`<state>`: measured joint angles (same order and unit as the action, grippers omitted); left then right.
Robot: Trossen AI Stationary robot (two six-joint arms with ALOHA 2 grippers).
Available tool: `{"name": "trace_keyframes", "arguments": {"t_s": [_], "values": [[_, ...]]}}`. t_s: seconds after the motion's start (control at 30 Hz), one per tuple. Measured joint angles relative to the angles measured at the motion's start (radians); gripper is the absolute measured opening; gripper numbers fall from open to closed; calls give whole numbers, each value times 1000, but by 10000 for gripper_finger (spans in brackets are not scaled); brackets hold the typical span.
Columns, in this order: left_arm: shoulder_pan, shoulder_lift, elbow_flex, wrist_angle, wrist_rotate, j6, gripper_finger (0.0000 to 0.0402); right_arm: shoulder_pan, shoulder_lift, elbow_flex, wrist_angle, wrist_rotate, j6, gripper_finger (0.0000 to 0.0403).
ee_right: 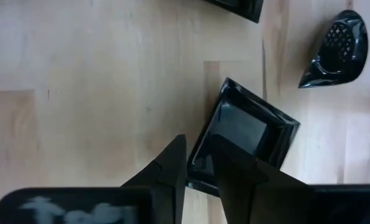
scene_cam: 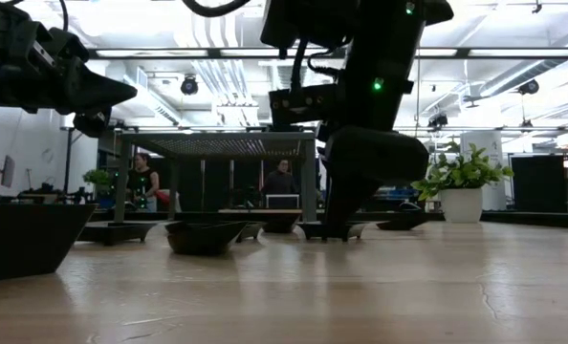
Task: Pick & Place Mini shaped plates
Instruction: Stack the black square plate on top of the other black square plate on the shelf
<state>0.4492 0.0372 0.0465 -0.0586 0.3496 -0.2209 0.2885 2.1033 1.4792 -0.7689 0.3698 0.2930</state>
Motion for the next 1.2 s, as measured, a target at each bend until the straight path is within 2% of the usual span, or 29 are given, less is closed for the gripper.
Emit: {"name": "trace_keyframes", "arguments": {"t_s": [0.33,0.6,0.8,1.2], "values": [[0,0,0,0,0,0,3,-13,0,-19,28,-1,-3,62],[0,0,0,0,0,0,3,-14,0,-19,26,0,-10,12],[0,0,0,0,0,0,3,-11,-10,-19,13,4,-25,9],[0,0,0,0,0,0,3,-4,-120,-15,9,26,-53,8]]}}
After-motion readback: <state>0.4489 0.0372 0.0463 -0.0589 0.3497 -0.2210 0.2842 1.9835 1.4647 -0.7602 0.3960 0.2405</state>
